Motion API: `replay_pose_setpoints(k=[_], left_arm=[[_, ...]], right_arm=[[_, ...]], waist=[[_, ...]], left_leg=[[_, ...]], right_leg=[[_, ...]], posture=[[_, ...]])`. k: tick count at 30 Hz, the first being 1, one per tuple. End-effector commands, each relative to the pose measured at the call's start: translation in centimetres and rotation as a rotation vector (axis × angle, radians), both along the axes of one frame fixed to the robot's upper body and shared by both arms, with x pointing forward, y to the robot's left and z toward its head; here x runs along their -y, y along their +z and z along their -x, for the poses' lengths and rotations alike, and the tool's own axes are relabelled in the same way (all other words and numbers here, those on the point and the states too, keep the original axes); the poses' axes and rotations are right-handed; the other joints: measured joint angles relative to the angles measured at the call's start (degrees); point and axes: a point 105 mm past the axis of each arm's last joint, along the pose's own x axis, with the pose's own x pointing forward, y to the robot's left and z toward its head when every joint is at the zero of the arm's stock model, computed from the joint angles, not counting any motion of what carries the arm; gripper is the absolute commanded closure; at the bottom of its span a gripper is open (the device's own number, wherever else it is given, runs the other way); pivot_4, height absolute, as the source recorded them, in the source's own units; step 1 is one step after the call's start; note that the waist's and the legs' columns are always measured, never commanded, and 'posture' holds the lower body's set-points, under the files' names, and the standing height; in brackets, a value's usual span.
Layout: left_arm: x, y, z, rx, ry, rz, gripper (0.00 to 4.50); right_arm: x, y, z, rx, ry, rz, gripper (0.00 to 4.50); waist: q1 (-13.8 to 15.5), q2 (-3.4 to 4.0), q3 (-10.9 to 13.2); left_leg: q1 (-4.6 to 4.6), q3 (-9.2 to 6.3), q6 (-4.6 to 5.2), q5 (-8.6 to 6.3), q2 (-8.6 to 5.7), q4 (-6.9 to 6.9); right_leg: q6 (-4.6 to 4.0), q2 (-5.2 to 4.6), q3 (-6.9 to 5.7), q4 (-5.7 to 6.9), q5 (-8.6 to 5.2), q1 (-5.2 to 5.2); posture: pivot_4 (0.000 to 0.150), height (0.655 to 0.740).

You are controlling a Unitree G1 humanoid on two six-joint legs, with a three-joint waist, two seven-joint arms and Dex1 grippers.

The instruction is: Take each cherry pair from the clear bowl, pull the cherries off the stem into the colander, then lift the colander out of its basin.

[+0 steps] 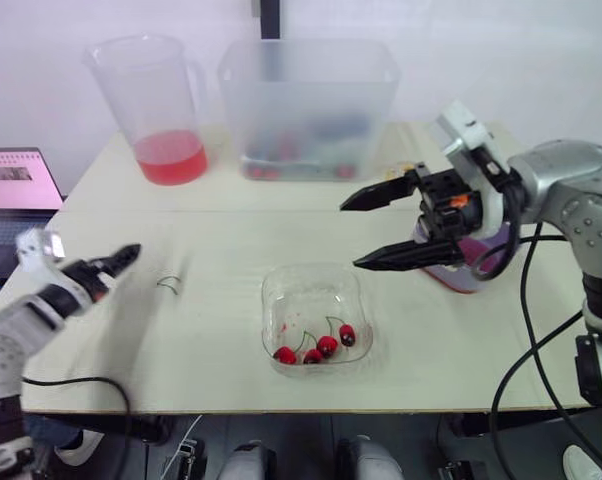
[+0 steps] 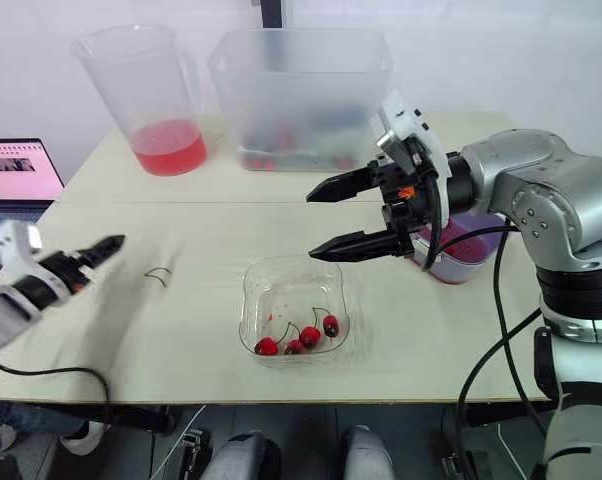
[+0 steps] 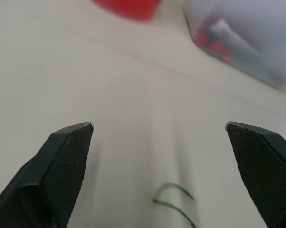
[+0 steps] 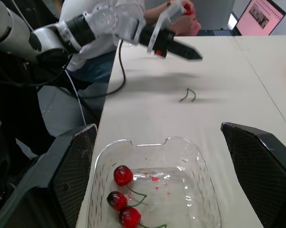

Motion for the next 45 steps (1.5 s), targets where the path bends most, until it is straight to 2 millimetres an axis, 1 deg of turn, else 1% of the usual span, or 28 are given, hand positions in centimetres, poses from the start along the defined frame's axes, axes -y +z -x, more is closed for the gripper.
replay_pose_setpoints(k=[1, 3, 5, 6, 7, 9, 10, 11, 12, 13, 14, 16, 18, 20, 23, 27, 29, 32, 36, 41, 43, 45], left_arm=[[-1.2, 4.6, 0.2, 0.139, -0.008, -0.096, 0.06], [0.6, 5.9, 0.4, 0.177, -0.142, -0.215, 0.06], [3.2, 6.9, 1.1, 0.209, -0.326, -0.298, 0.06], [4.9, 7.3, 1.8, 0.226, -0.442, -0.333, 0.06], [6.6, 7.3, 2.7, 0.209, -0.570, -0.336, 0.06], [9.1, 6.7, 4.4, 0.165, -0.756, -0.366, 0.06], [10.3, 6.3, 5.0, 0.149, -0.827, -0.397, 0.06], [11.2, 6.0, 5.5, 0.146, -0.881, -0.428, 0.06], [12.0, 5.8, 5.6, 0.163, -0.913, -0.474, 0.06], [12.5, 5.8, 5.4, 0.188, -0.914, -0.509, 0.06], [12.7, 6.0, 5.1, 0.211, -0.900, -0.522, 0.06], [13.3, 6.2, 4.9, 0.232, -0.913, -0.525, 0.06], [13.8, 5.7, 5.2, 0.232, -0.950, -0.548, 0.06], [14.3, 5.2, 5.6, 0.224, -0.985, -0.555, 0.06], [14.6, 4.2, 6.1, 0.187, -1.018, -0.571, 0.06], [14.9, 3.6, 6.5, 0.165, -1.036, -0.544, 0.06], [14.9, 3.4, 6.5, 0.160, -1.037, -0.552, 0.06], [15.0, 3.6, 6.5, 0.165, -1.029, -0.543, 0.06], [15.0, 3.7, 6.4, 0.170, -1.017, -0.551, 0.06], [15.1, 3.6, 6.4, 0.171, -1.009, -0.555, 0.06], [15.2, 3.5, 6.2, 0.171, -1.005, -0.558, 0.00], [15.3, 3.5, 6.0, 0.176, -1.001, -0.558, 0.00]], right_arm=[[0.6, 0.5, -0.5, 0.028, -0.052, 0.030, 0.00], [0.9, -0.1, -1.0, 0.012, -0.096, 0.067, 0.00], [1.2, -0.9, -1.2, 0.021, -0.117, 0.118, 0.00], [1.2, -1.3, -1.0, 0.016, -0.114, 0.142, 0.00], [1.1, -1.8, -0.9, 0.005, -0.118, 0.164, 0.00], [0.4, -2.8, -0.8, -0.011, -0.130, 0.207, 0.00], [-0.1, -3.7, -0.6, -0.003, -0.127, 0.259, 0.00], [-0.5, -4.5, -0.3, -0.006, -0.106, 0.304, 0.00], [-0.6, -5.4, -0.1, -0.102, -0.128, 0.378, 0.00], [-0.6, -5.9, -0.4, -0.161, -0.181, 0.426, 0.00], [-0.8, -6.0, -0.7, -0.193, -0.223, 0.450, 0.00], [-1.7, -6.3, -1.5, -0.180, -0.244, 0.491, 0.00], [-2.6, -7.0, -1.7, -0.169, -0.238, 0.540, 0.00], [-3.2, -7.9, -1.5, -0.156, -0.211, 0.592, 0.00], [-4.3, -9.8, -1.4, -0.102, -0.158, 0.690, 0.00], [-5.7, -11.5, -2.1, -0.004, -0.106, 0.739, 0.00], [-6.1, -11.9, -2.4, 0.024, -0.097, 0.750, 0.00], [-6.5, -13.1, -2.5, 0.072, -0.052, 0.779, 0.00], [-6.5, -14.2, -2.5, 0.110, -0.008, 0.817, 0.00], [-6.5, -15.1, -2.5, 0.110, 0.013, 0.836, 0.00], [-6.4, -15.6, -2.3, 0.094, 0.033, 0.852, 0.59], [-6.3, -15.9, -2.2, 0.093, 0.044, 0.865, 1.37]], waist=[[0.07, 0.00, 0.00], [0.13, -0.01, 0.00], [0.12, 0.00, 0.00], [0.09, 0.00, 0.01], [0.06, 0.00, 0.01], [-0.25, 0.00, 0.01], [-0.48, 0.02, 0.02], [-0.64, 0.03, 0.02], [-0.94, 0.04, 0.02], [-1.16, 0.06, 0.03], [-1.29, 0.07, 0.04], [-1.56, 0.06, 0.05], [-1.55, 0.05, 0.04], [-1.46, 0.05, 0.04], [-1.42, 0.05, 0.04], [-1.31, 0.04, 0.04], [-1.29, 0.04, 0.04], [-1.34, 0.04, 0.04], [-1.36, 0.04, 0.04], [-1.38, 0.04, 0.03], [-1.37, 0.04, 0.03], [-1.31, 0.04, 0.03]], left_leg=[[0.00, 0.01, 0.00, 0.00, -0.01, 0.00], [-0.03, 0.01, 0.00, 0.00, -0.02, 0.00], [-0.06, 0.03, 0.00, 0.00, -0.05, -0.01], [-0.09, 0.03, 0.00, 0.00, -0.05, -0.01], [-0.09, 0.04, 0.00, 0.00, -0.06, -0.02], [-0.11, 0.05, -0.01, 0.00, -0.04, -0.06], [-0.10, 0.05, -0.01, 0.00, -0.02, -0.11], [-0.09, 0.09, -0.02, 0.00, -0.02, -0.15], [-0.08, 0.10, -0.07, 0.03, -0.02, -0.21], [-0.08, 0.09, -0.11, 0.06, -0.02, -0.26], [-0.07, 0.11, -0.14, 0.08, -0.02, -0.30], [-0.07, 0.15, -0.18, 0.12, 0.00, -0.35], [-0.08, 0.13, -0.20, 0.13, 0.05, -0.42], [-0.09, 0.15, -0.20, 0.13, 0.04, -0.53], [-0.13, 0.18, -0.18, 0.12, 0.01, -0.53], [-0.14, 0.18, -0.17, 0.13, 0.00, -0.42], [-0.13, 0.18, -0.17, 0.13, 0.00, -0.42], [-0.13, 0.18, -0.17, 0.13, -0.01, -0.43], [-0.13, 0.18, -0.17, 0.13, 0.00, -0.43], [-0.13, 0.18, -0.17, 0.13, -0.01, -0.42], [-0.13, 0.17, -0.17, 0.13, 0.00, -0.43], [-0.13, 0.18, -0.17, 0.13, 0.00, -0.42]], right_leg=[[0.00, -0.02, 0.00, 0.00, 0.00, 0.00], [0.00, -0.03, 0.00, 0.00, 0.00, -0.02], [0.00, -0.05, 0.00, -0.02, 0.00, -0.05], [0.00, -0.06, 0.00, -0.01, 0.00, -0.08], [0.00, -0.07, 0.01, -0.02, 0.00, -0.09], [-0.01, -0.07, 0.03, -0.03, 0.00, -0.15], [-0.01, -0.07, 0.04, -0.03, 0.00, -0.16], [-0.01, -0.08, 0.06, -0.02, 0.00, -0.22], [-0.01, -0.08, 0.09, -0.02, -0.01, -0.23], [-0.01, -0.07, 0.12, -0.02, -0.01, -0.27], [-0.01, -0.07, 0.12, 0.00, -0.01, -0.29], [-0.04, -0.02, 0.16, 0.05, 0.01, -0.39], [-0.06, 0.07, 0.16, 0.03, 0.02, -0.43], [-0.06, 0.08, 0.16, -0.03, 0.02, -0.48], [-0.06, 0.09, 0.15, -0.04, 0.02, -0.50], [-0.06, 0.14, 0.15, 0.04, 0.02, -0.50], [-0.06, 0.15, 0.16, 0.05, 0.02, -0.48], [-0.06, 0.16, 0.15, 0.04, 0.02, -0.49], [-0.06, 0.17, 0.15, 0.05, 0.02, -0.49], [-0.06, 0.18, 0.14, 0.05, 0.02, -0.49], [-0.06, 0.18, 0.14, 0.05, 0.02, -0.49], [-0.06, 0.18, 0.14, 0.05, 0.02, -0.48]], posture=[[0.150, 0.6863], [0.150, 0.6863], [0.150, 0.6863], [0.150, 0.6863], [0.150, 0.6863], [0.150, 0.6863], [0.150, 0.6863], [0.150, 0.6863], [0.150, 0.6863], [0.150, 0.6863], [0.150, 0.6863], [0.150, 0.6863], [0.150, 0.6863], [0.150, 0.6863], [0.150, 0.6863], [0.150, 0.6863], [0.150, 0.6863], [0.150, 0.6863], [0.150, 0.6863], [0.150, 0.6863], [0.150, 0.6863], [0.150, 0.6863]])
